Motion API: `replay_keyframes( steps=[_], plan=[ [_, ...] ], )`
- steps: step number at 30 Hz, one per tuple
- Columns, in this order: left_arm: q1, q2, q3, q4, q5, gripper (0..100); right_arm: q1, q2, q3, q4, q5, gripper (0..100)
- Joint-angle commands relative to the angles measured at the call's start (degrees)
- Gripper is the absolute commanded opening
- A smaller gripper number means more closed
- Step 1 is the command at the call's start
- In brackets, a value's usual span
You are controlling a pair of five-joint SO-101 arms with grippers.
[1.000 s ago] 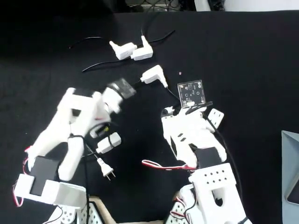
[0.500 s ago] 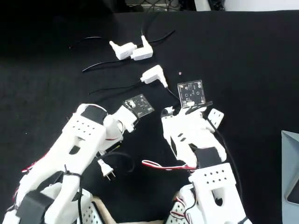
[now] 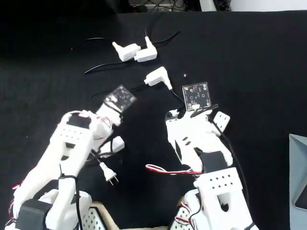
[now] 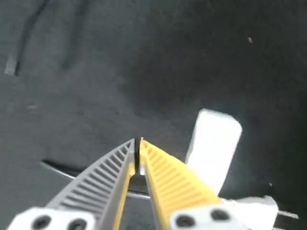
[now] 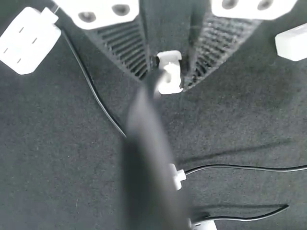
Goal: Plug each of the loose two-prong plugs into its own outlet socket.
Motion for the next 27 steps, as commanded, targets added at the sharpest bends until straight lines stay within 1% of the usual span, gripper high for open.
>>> replay_keyframes(
  steps=[1,5,8,11,15,16,19,21,24,27],
  plan=[
    [6.29,-0.53,2.42,2.81,0.44,4,0.09,-0.84,-0.31,-1.05,0.70,1.1],
    [16.22,-0.62,2.86,9.93,0.79,3,0.09,-0.84,-0.31,-1.05,0.70,1.1],
    [20.18,-0.62,1.54,13.19,1.93,3,0.09,-0.84,-0.31,-1.05,0.70,1.1],
    [20.09,-0.62,0.04,13.01,5.80,3,0.09,-0.84,-0.31,-1.05,0.70,1.1],
    [17.89,-0.62,-1.71,13.45,8.53,5,0.09,-0.84,-0.31,-1.05,0.70,1.1],
    [17.27,-0.62,-1.80,13.45,9.67,7,0.09,-0.84,-0.31,-0.97,0.70,1.1],
    [15.16,-0.62,-1.36,13.45,14.15,19,0.09,-0.84,-0.31,-0.97,0.70,1.1],
    [13.67,-0.62,-1.27,13.45,16.97,25,0.09,-0.84,-0.22,-1.05,0.70,1.1],
    [12.70,-0.62,-1.54,13.45,18.20,26,0.09,-0.84,-0.22,-1.05,0.70,1.1],
    [13.32,-0.09,-0.92,13.45,18.20,26,0.09,-0.84,-0.22,-1.05,0.70,1.1]
  ],
)
